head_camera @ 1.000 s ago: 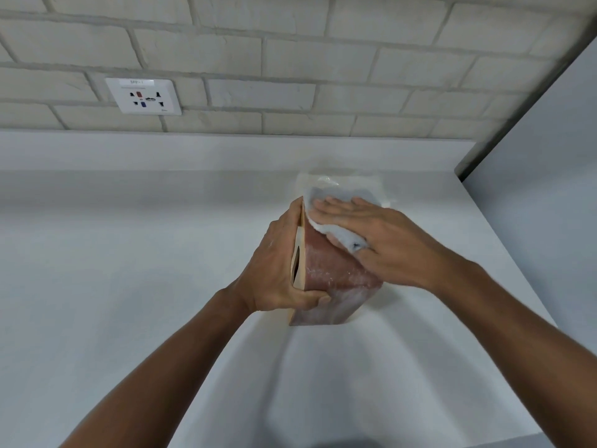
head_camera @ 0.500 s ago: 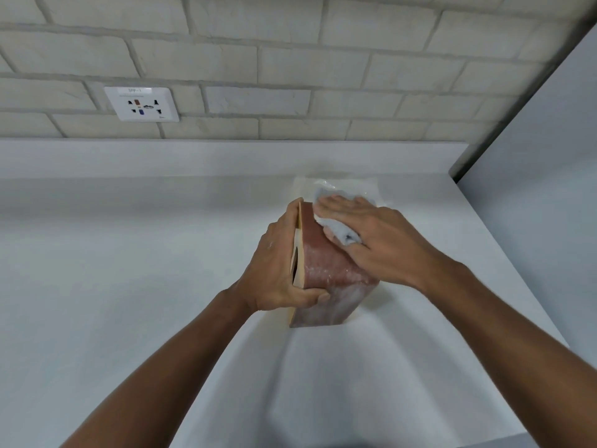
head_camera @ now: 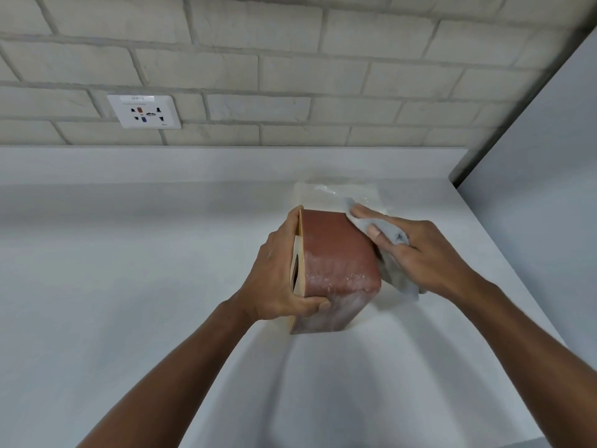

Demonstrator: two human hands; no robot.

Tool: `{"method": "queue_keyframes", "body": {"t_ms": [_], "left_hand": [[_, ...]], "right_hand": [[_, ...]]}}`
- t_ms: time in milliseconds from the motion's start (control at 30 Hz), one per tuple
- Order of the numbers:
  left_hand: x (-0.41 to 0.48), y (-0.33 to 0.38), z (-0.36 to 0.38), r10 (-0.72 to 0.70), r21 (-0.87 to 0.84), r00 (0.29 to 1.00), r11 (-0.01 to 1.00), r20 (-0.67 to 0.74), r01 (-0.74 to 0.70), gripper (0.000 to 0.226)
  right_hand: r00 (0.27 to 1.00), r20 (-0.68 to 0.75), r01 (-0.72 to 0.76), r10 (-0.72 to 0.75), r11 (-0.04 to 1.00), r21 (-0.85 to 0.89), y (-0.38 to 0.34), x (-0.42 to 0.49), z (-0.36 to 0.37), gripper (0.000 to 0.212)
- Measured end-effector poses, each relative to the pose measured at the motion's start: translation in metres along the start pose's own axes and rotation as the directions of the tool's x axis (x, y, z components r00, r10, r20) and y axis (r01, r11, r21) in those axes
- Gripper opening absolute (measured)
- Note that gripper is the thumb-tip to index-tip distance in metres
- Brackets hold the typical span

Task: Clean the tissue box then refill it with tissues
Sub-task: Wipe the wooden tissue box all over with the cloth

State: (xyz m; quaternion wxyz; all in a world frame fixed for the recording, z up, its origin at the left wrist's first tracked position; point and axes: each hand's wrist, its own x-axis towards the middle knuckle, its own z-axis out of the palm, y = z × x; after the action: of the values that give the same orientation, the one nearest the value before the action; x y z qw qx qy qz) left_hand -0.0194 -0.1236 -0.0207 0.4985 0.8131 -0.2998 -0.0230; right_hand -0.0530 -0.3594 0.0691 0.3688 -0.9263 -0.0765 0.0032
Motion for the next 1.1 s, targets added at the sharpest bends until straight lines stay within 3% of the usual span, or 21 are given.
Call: {"method": "queue_keyframes", "body": {"t_ms": [233, 367, 433, 567, 667, 800, 867, 933, 1033, 1100], "left_hand": [[0.0, 0.001, -0.002, 0.022, 0.018, 1.0, 1.0, 0.016, -0.022, 0.119], [0.003, -0.004, 0.0, 0.021, 0.012, 0.999, 1.0, 0.033, -0.021, 0.129], [0.004, -0.005, -0.001, 0.008, 0.033, 0.999, 0.999, 0.036, -0.009, 0.128], [0.007, 0.001, -0.004, 0.018, 0.032, 1.0, 0.999, 0.025, -0.019, 0.118], [0.008, 0.002, -0.004, 0.012, -0.001, 1.0, 1.0, 0.024, -0.012, 0.107], [0.006, -0.009, -0.003, -0.09, 0.036, 0.994, 0.995, 0.056, 0.088, 0.14], [0.005, -0.012, -0.002, -0.11, 0.052, 0.992, 0.993, 0.063, 0.107, 0.143], [0.004, -0.007, -0.004, -0.089, 0.06, 0.995, 0.994, 0.048, 0.086, 0.136], [0.004, 0.002, -0.006, -0.04, 0.03, 0.999, 0.999, 0.031, 0.039, 0.111], [0.006, -0.001, -0.005, -0.048, 0.033, 0.998, 0.998, 0.045, 0.047, 0.118]], "right_hand": [[0.997, -0.013, 0.076, -0.076, 0.997, 0.001, -0.001, -0.024, 0.011, 0.04], [0.999, -0.028, 0.025, -0.025, 1.0, 0.012, 0.004, -0.028, 0.002, 0.037], [0.998, -0.032, 0.047, -0.049, 0.997, -0.067, -0.002, -0.01, 0.009, 0.038], [0.974, 0.122, 0.22, -0.191, 0.928, -0.3, -0.031, 0.009, 0.032, 0.048], [0.925, 0.24, 0.357, -0.296, 0.894, -0.271, -0.037, -0.005, 0.032, 0.066], [0.962, 0.156, 0.262, -0.222, 0.912, -0.317, -0.014, -0.004, 0.002, 0.047], [0.98, 0.105, 0.197, -0.17, 0.904, -0.379, -0.02, 0.006, 0.0, 0.044], [0.976, 0.137, 0.214, -0.171, 0.875, -0.435, -0.037, 0.014, 0.015, 0.048], [0.923, 0.268, 0.361, -0.275, 0.858, -0.365, -0.048, 0.004, 0.036, 0.065], [0.912, 0.289, 0.383, -0.29, 0.856, -0.348, -0.032, -0.006, 0.026, 0.074]]}}
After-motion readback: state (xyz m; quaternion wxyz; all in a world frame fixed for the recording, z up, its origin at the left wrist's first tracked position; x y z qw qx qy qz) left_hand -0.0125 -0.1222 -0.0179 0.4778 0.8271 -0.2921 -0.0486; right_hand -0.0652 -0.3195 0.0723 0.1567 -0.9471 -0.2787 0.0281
